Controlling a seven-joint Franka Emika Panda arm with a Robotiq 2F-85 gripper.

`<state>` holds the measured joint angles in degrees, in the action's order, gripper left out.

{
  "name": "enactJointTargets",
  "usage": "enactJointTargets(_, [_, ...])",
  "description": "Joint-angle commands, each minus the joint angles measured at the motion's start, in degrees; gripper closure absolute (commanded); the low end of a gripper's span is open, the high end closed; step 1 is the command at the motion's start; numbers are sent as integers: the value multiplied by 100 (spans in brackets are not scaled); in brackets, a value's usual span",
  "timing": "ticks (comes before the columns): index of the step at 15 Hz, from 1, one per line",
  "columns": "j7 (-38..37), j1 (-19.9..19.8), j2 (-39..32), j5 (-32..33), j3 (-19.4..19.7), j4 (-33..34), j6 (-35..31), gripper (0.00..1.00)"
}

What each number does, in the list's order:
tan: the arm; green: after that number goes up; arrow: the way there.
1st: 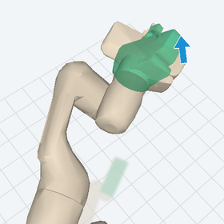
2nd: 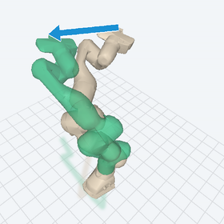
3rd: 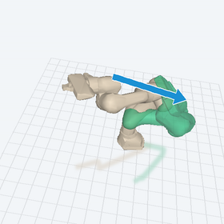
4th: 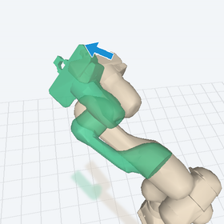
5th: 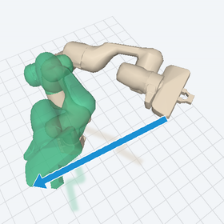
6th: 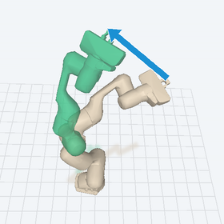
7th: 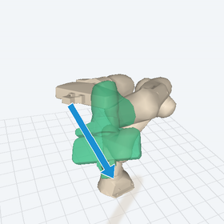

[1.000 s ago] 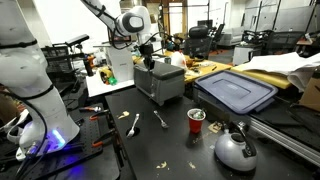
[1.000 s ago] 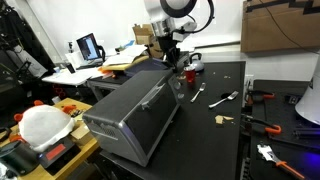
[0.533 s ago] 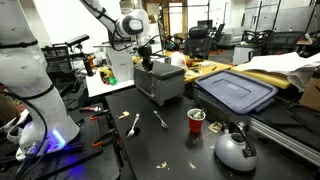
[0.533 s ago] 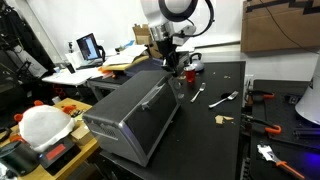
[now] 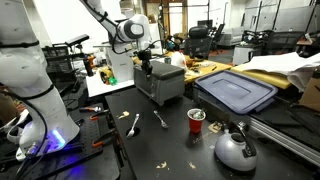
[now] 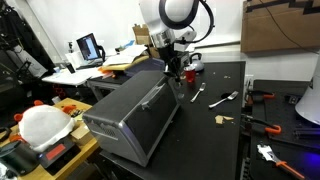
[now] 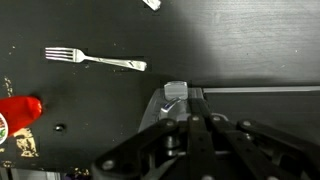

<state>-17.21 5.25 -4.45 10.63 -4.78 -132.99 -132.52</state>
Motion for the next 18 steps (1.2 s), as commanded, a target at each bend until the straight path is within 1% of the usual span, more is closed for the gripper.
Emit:
enactJointTargets(1, [17, 58, -42, 105, 14, 25, 72, 100])
enactJointTargets(11, [-335, 142, -301, 758, 77, 22, -160, 100])
enactJointTargets(18, [-504, 126, -323, 964, 157, 81, -325, 100])
